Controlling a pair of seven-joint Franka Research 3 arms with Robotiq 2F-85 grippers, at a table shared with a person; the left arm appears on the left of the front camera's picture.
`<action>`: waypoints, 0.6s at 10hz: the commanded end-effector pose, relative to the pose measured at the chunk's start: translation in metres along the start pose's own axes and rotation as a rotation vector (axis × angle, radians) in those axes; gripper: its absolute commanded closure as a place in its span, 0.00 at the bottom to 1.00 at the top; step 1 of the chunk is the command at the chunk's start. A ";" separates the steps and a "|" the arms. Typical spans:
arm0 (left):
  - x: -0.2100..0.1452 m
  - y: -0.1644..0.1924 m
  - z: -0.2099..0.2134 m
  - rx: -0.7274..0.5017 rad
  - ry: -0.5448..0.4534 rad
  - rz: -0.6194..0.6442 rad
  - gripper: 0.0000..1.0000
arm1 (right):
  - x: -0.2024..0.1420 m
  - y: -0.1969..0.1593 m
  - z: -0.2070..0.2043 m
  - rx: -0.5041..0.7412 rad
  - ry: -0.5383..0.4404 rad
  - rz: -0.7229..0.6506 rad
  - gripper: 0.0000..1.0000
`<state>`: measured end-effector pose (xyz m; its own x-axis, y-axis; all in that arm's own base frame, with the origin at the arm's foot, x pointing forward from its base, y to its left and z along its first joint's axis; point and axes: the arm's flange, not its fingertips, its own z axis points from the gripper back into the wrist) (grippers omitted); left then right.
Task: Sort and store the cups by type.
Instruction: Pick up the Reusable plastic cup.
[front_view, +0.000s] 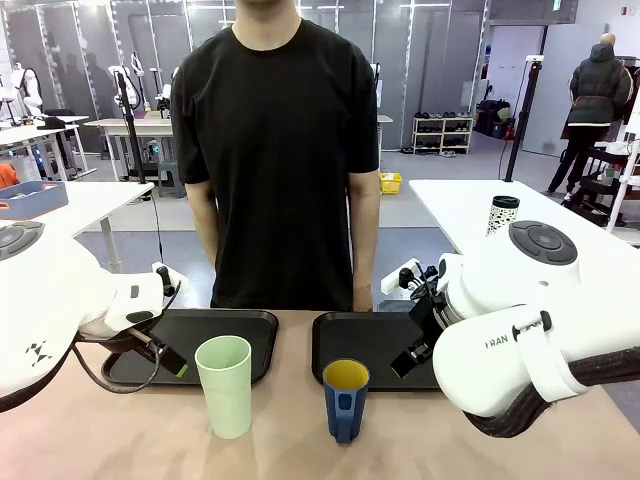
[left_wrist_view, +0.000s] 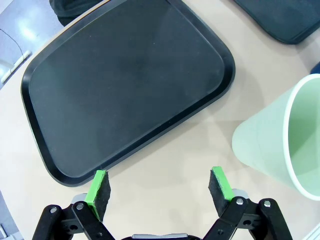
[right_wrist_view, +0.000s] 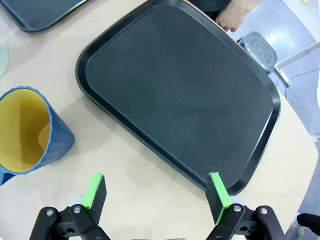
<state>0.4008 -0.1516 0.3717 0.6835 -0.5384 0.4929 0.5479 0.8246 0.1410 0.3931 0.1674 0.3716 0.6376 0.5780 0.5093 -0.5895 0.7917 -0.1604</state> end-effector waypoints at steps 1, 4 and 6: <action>0.000 0.001 0.000 0.000 0.000 0.003 0.00 | 0.000 0.000 0.000 0.001 0.000 -0.003 0.00; 0.000 0.001 0.000 0.000 0.000 0.003 0.00 | 0.000 0.000 0.000 0.001 0.000 -0.003 0.00; 0.000 0.001 0.000 0.000 0.000 0.003 0.00 | 0.000 0.000 0.000 0.001 0.000 -0.003 0.00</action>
<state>0.4008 -0.1516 0.3717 0.6835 -0.5384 0.4929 0.5478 0.8246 0.1410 0.3931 0.1674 0.3716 0.6376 0.5780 0.5093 -0.5895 0.7917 -0.1604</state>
